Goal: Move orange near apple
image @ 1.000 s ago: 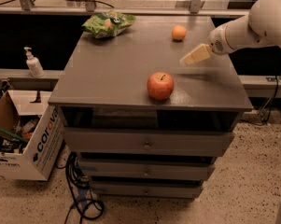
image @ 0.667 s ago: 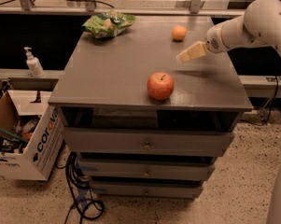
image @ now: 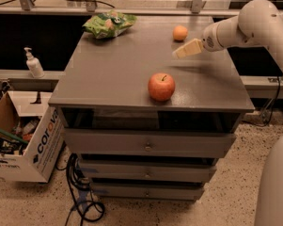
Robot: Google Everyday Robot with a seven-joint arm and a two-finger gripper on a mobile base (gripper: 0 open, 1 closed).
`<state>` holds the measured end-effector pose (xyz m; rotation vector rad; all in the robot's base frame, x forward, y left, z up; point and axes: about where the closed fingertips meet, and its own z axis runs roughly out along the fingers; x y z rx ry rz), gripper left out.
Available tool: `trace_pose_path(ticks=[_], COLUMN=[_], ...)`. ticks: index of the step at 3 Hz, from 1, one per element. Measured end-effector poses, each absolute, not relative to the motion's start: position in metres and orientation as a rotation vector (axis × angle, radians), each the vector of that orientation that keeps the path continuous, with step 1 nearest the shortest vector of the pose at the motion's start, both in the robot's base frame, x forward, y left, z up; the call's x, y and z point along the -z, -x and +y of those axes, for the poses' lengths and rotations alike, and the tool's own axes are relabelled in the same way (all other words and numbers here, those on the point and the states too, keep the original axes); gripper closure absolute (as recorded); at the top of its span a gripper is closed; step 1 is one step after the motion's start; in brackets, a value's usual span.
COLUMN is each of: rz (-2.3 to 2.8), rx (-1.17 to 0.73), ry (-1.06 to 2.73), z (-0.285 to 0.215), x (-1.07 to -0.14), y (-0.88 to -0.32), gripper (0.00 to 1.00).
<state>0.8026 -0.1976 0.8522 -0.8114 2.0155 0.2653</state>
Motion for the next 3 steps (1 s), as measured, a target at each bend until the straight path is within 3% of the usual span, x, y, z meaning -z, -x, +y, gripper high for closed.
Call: trace_pose_path(ticks=[3], rz=[1.962], rx=[-0.344], ry=[0.706], z=[-0.181], x=[-0.843], y=[-0.846], gripper=[0.0])
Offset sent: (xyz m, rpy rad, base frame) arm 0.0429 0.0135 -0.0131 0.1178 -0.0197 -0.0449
